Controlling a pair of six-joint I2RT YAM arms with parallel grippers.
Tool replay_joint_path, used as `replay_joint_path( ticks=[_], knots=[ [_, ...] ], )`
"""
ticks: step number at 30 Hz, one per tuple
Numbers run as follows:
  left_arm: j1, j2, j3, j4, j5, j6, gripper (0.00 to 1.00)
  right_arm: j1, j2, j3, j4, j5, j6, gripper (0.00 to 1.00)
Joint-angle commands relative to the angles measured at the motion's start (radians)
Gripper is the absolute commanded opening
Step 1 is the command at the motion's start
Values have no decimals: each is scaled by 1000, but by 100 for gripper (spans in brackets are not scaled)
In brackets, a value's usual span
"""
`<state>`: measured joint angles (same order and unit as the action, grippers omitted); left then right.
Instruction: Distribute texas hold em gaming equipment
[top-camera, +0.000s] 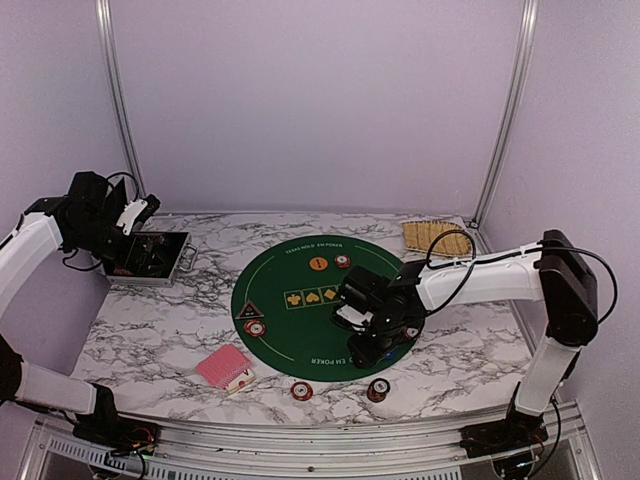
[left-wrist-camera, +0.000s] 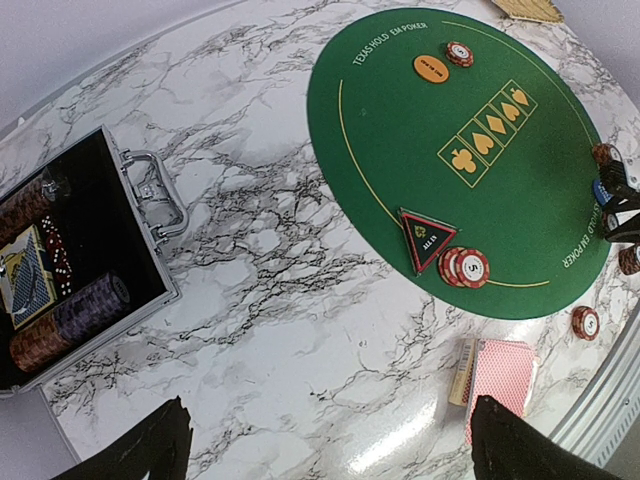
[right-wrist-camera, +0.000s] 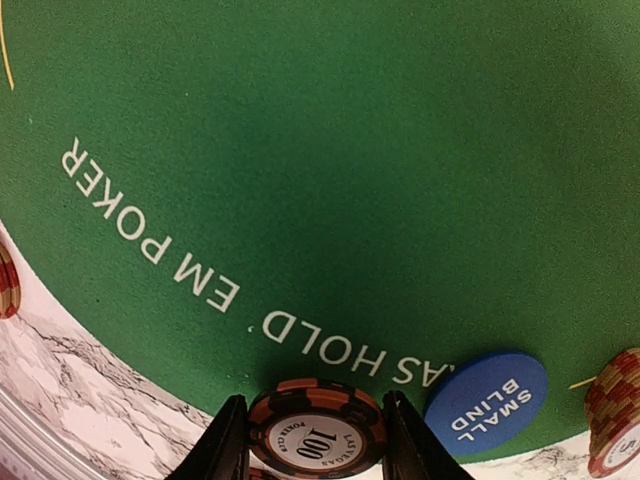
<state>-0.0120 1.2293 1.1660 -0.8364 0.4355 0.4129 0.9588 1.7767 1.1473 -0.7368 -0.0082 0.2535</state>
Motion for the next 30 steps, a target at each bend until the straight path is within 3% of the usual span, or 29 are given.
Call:
replay_joint_path(
  ticks=[1,9,18,30],
  knots=[
    [4,-15,29,-24,2,12,99,-17,-2,-24,59,-12,0,27],
    [4,-17,27,-24,-2,14,99,-23,29,-33,89,-5,-3,31],
    [4,-16,27,-24,0,14,99,-23,17,-7,65,4,-3,56],
    [4,-19,24,-25,-1,16,99,-10,-163,4,-76,33,30,63]
  ],
)
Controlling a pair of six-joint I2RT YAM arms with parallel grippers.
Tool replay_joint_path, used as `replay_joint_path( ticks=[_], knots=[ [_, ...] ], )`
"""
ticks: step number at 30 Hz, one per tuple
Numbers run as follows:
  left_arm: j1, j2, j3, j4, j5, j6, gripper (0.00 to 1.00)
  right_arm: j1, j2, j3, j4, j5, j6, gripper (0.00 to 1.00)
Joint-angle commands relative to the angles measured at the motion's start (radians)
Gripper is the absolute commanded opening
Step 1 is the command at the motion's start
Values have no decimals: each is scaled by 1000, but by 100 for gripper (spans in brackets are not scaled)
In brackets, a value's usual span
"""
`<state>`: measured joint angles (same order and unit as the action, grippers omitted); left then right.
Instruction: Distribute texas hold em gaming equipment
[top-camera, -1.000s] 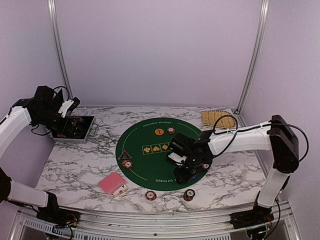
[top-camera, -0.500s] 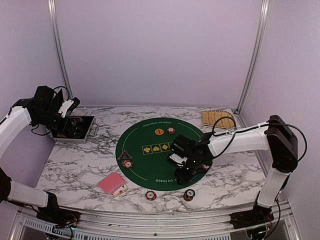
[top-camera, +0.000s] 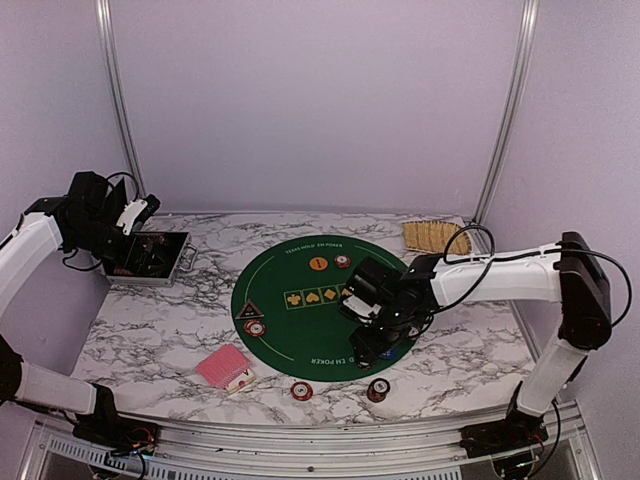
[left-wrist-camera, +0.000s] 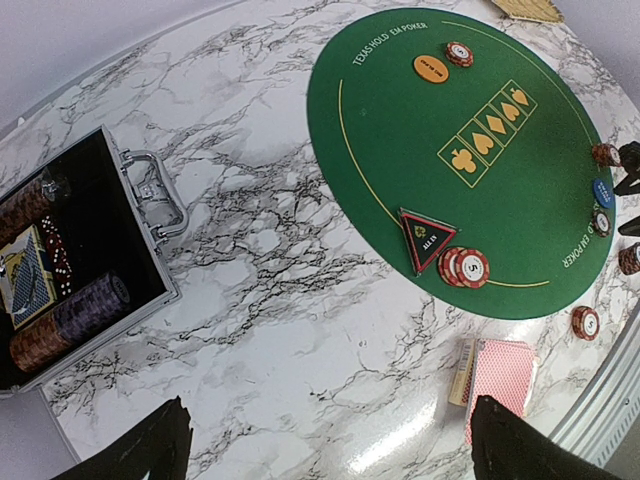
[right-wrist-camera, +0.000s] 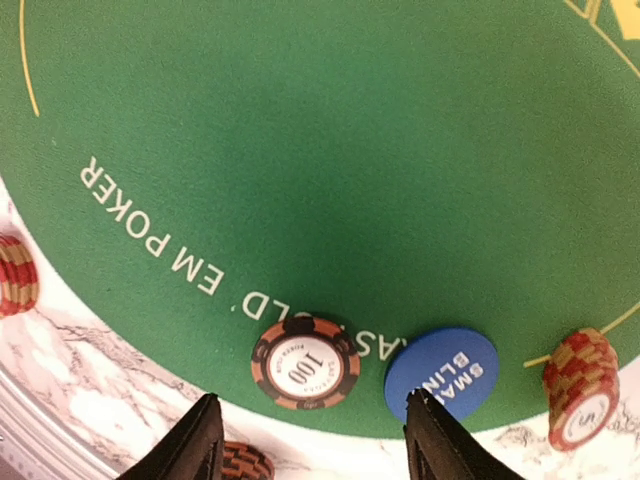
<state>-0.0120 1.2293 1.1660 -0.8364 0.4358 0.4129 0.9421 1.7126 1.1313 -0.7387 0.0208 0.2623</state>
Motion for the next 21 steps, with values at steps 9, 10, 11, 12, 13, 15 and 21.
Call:
replay_joint_path(
  ticks=[9,10,11,12,13,15,21],
  knots=[
    [4,-8,29,-25,13,12,99,132,-169,-65,-150,-59,71,78],
    [4,-7,29,-25,13,12,99,140,-166,-74,-146,-67,73,78],
    [4,-6,28,-25,14,12,99,144,-164,-85,-140,-76,75,78],
    [3,-7,29,-25,14,11,99,147,-161,-94,-134,-85,75,78],
    [4,-8,29,-26,13,10,99,151,-157,-101,-127,-90,76,78],
    [4,-10,31,-26,11,12,99,151,-149,-111,-117,-92,77,77],
    [4,-12,32,-26,7,13,99,152,-128,-127,-102,-83,68,74]
  ],
)
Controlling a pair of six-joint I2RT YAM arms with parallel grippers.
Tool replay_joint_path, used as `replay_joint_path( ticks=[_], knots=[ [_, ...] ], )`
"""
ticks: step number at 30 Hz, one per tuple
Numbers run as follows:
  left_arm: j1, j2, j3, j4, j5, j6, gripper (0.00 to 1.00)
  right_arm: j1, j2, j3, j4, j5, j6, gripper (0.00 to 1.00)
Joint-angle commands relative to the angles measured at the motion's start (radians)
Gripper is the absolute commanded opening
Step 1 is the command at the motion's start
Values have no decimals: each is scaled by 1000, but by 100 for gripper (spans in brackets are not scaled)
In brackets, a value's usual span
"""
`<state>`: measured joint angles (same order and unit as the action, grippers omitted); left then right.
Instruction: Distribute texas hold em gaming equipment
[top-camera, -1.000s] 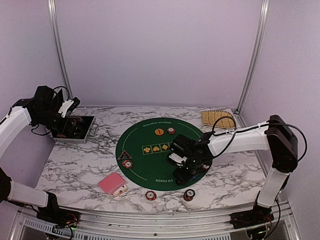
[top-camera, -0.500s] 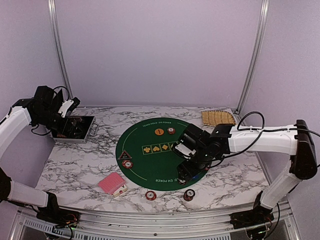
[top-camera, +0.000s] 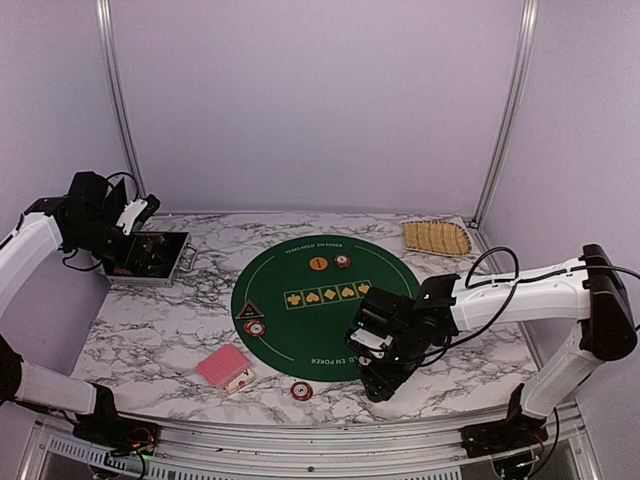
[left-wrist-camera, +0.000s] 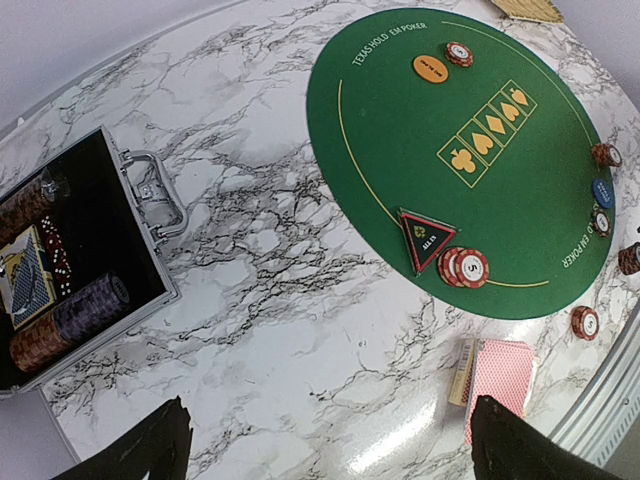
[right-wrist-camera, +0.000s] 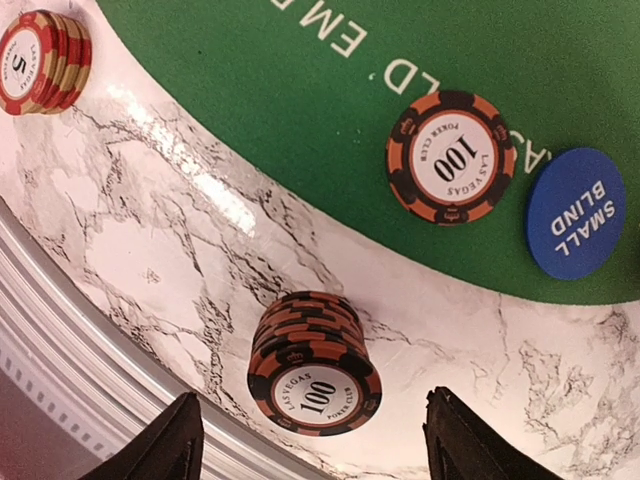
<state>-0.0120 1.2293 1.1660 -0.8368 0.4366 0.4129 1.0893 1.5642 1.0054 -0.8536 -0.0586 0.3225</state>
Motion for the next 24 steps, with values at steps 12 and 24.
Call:
replay_joint_path(
  ticks=[12,24],
  knots=[
    [3,-5,40,-25,8,10,99,4,68,4,58,-1,-3,64],
    [4,5,40,-24,12,12,99,4,45,42,8,29,-7,45]
  ],
)
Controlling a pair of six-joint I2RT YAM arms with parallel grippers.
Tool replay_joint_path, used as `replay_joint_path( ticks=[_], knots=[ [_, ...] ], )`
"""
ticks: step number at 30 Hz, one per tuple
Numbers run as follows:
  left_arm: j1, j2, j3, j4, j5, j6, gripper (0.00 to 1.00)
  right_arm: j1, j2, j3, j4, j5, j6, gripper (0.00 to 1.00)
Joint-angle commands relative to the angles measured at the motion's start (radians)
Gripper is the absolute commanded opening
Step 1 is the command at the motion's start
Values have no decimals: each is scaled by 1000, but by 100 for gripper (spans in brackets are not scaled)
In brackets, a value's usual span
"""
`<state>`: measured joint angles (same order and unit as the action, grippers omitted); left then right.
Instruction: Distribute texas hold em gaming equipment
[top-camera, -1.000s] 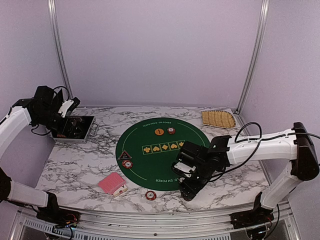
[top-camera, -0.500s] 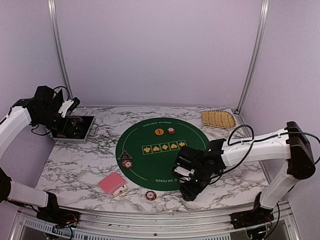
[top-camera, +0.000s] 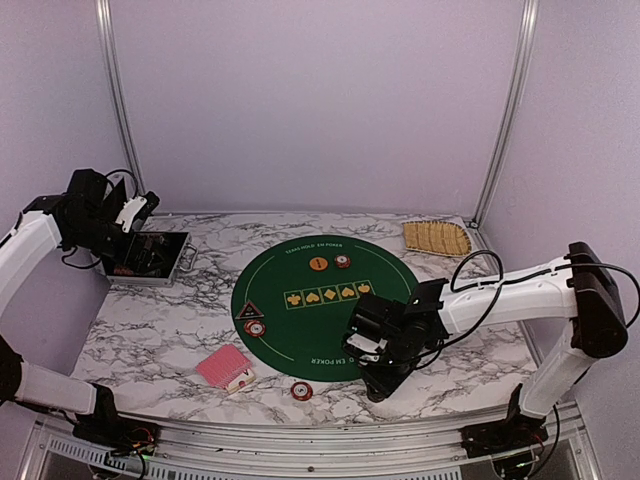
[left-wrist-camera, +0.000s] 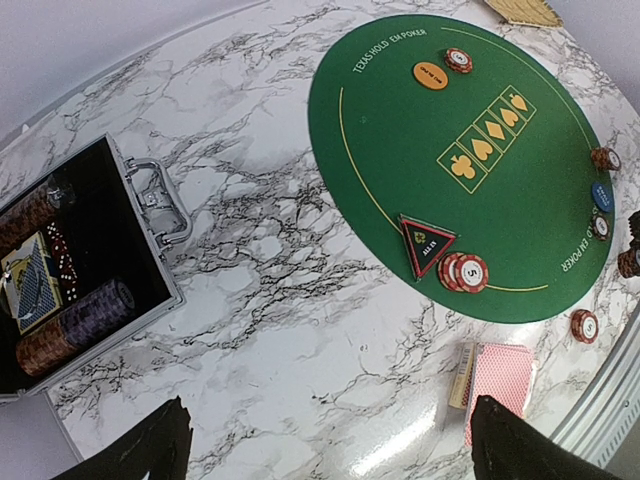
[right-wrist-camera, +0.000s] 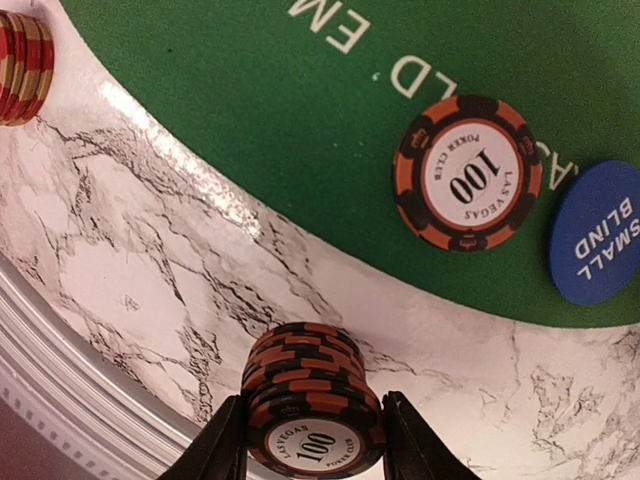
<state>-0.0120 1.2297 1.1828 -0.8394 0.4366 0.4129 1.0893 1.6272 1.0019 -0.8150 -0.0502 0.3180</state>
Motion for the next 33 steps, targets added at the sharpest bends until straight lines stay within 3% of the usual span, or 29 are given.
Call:
replay_joint_path(
  ticks=[1,12,18,24,33],
  knots=[
    [4,6,23,-21,13,11,99,5,-20,52,-37,21,-4,45],
    [4,2,18,-21,13,13,99,-5,-20,160,-115,46,-33,34],
    [4,1,16,-22,16,15,99,-113,49,315,-127,114,-99,29],
    [4,-11,8,-21,13,18,99,-241,238,542,-77,147,-181,27],
    [4,-11,4,-21,15,18,99,-431,606,1031,-44,188,-212,27]
  ],
)
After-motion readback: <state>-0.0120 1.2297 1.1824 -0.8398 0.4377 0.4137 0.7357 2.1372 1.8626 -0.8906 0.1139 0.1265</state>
